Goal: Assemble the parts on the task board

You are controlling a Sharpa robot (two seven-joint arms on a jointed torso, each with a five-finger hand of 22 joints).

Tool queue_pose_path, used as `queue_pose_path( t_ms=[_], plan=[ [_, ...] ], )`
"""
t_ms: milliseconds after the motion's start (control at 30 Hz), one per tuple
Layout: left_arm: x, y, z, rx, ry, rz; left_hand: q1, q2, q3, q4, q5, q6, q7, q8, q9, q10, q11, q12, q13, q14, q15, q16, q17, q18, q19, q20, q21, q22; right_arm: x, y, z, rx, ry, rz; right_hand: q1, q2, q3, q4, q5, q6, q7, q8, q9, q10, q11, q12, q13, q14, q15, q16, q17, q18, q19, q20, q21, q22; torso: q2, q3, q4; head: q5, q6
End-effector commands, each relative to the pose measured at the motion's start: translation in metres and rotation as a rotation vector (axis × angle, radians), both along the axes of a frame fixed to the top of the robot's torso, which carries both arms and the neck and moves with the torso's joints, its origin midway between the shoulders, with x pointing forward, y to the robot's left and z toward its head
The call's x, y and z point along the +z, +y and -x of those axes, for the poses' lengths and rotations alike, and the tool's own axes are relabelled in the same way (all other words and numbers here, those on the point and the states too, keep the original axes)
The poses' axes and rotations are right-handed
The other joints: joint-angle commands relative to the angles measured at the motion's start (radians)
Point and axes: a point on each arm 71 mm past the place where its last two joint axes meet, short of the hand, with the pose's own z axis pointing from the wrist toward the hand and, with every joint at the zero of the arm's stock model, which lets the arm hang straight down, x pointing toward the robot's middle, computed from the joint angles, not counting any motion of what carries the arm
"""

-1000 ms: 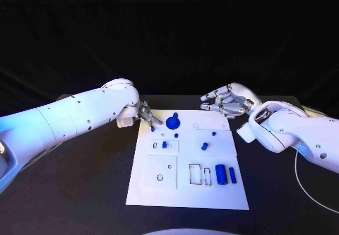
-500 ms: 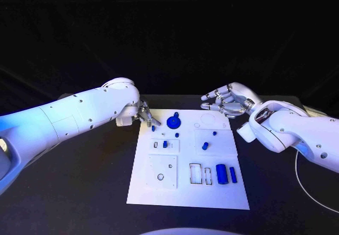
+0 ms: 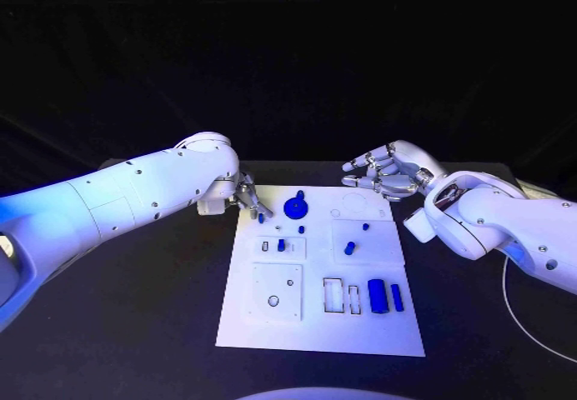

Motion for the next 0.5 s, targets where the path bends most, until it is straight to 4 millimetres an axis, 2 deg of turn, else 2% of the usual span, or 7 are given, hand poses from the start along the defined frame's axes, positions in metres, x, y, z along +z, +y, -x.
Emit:
queue_pose_path(
  t_ms=[33,267,500],
  plan=[
    [-0.0008,-0.0033,0.0020,-0.021,0.021,-0.003,0.014,0.003,-0.009,0.000,0.000,0.005,-0.001,0.006,0.002,0.005,-0.002,0.005,0.001,0.104,-0.006,0.003,0.263,-0.004,0.035,-0.005,0.005,0.129,-0.0007,0.0017,0.0005,0.018,0.003,0.003,-0.006,0.002,0.002,0.005,0.004,-0.001,-0.001,0.003,0.001,-0.002,-0.002,0.003,0.001,0.043,0.003,-0.006,-0.001,0.011,-0.007,-0.003,-0.005,-0.001,0.000,0.0003,0.0003,0.000,-0.001],
    [-0.0007,-0.0050,0.0027,-0.022,0.022,0.005,0.022,0.008,-0.010,-0.003,0.000,0.006,-0.002,0.010,0.004,0.007,-0.003,0.005,0.002,0.104,-0.007,0.003,0.263,-0.004,0.036,-0.007,0.006,0.130,-0.0015,0.0027,0.0002,0.019,0.005,0.004,-0.005,0.002,0.002,0.005,0.004,-0.001,-0.001,0.004,0.001,-0.001,-0.003,0.004,0.002,0.043,0.002,-0.006,-0.001,0.011,-0.007,-0.003,-0.006,-0.001,0.000,0.0002,0.0001,0.001,-0.001],
    [0.0001,-0.0052,0.0021,-0.012,0.007,0.015,0.072,0.040,0.004,-0.026,0.001,0.000,-0.005,0.017,0.013,0.007,-0.006,0.004,-0.001,0.104,-0.011,0.003,0.263,-0.004,0.036,-0.011,0.005,0.131,-0.0021,0.0026,0.0000,0.019,0.007,0.004,-0.005,0.003,0.002,0.004,0.005,-0.001,-0.001,0.004,0.001,-0.001,-0.003,0.004,0.002,0.043,0.002,-0.006,-0.001,0.011,-0.007,-0.003,-0.006,-0.001,0.000,-0.0001,-0.0001,0.001,-0.003]
  ],
)
